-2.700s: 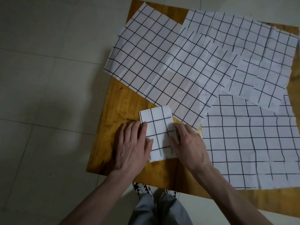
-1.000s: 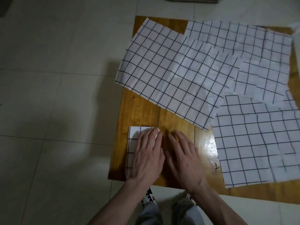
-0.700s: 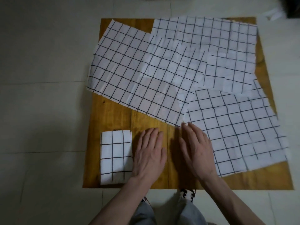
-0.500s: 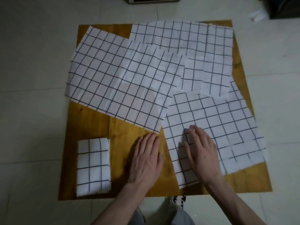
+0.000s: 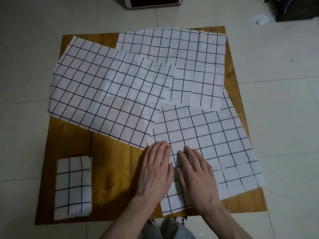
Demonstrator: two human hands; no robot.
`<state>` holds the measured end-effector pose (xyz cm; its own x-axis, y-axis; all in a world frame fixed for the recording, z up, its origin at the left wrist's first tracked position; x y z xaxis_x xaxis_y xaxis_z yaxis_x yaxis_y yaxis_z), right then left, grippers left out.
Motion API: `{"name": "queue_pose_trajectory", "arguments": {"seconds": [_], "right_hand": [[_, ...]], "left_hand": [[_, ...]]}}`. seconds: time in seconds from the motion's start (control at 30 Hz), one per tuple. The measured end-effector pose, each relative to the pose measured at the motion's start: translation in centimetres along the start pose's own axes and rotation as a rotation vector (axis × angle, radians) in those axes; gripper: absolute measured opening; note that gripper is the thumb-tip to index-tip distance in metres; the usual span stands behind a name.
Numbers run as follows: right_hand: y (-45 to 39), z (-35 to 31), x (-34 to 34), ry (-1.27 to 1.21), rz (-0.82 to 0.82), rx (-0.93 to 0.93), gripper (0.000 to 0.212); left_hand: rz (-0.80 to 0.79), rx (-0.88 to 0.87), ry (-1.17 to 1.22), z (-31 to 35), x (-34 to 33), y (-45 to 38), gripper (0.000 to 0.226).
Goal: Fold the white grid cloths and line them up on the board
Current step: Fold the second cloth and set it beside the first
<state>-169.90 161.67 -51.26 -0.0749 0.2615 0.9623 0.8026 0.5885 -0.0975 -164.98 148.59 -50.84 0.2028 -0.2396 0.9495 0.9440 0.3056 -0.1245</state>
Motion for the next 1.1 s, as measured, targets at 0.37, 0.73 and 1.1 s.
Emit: {"name": "queue_pose_trajectory", "arguments": {"seconds": [0.37, 0.73, 1.1], "right_hand": [[2.1, 3.0, 1.9, -0.108, -0.031, 0.017, 0.047], [-5.2, 9.8, 2.7, -0.145, 0.045, 0.08, 0.026], [-7.5, 8.6, 7.8, -0.147, 0.035, 0.259, 0.007]], "left_hand": [[-0.074, -0.091, -0.091, -0.3, -1.6, -0.5, 0.06], [0.098, -0.016, 0.085, -0.2, 0.2, -1.4, 0.025], [0.055, 0.191, 0.37, -1.6, 3.8, -4.8, 0.01]]}}
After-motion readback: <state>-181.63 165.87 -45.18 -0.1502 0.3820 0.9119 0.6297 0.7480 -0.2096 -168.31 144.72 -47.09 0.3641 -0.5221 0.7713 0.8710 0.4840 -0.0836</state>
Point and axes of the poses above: each hand's wrist, its own y-axis away from the middle knuckle, its own x-axis out of the back of the hand, z = x × y, the point moved 7 cm from there along -y, towards the middle knuckle, and after that the axes turned 10 degrees about z, right-handed, at the moved point
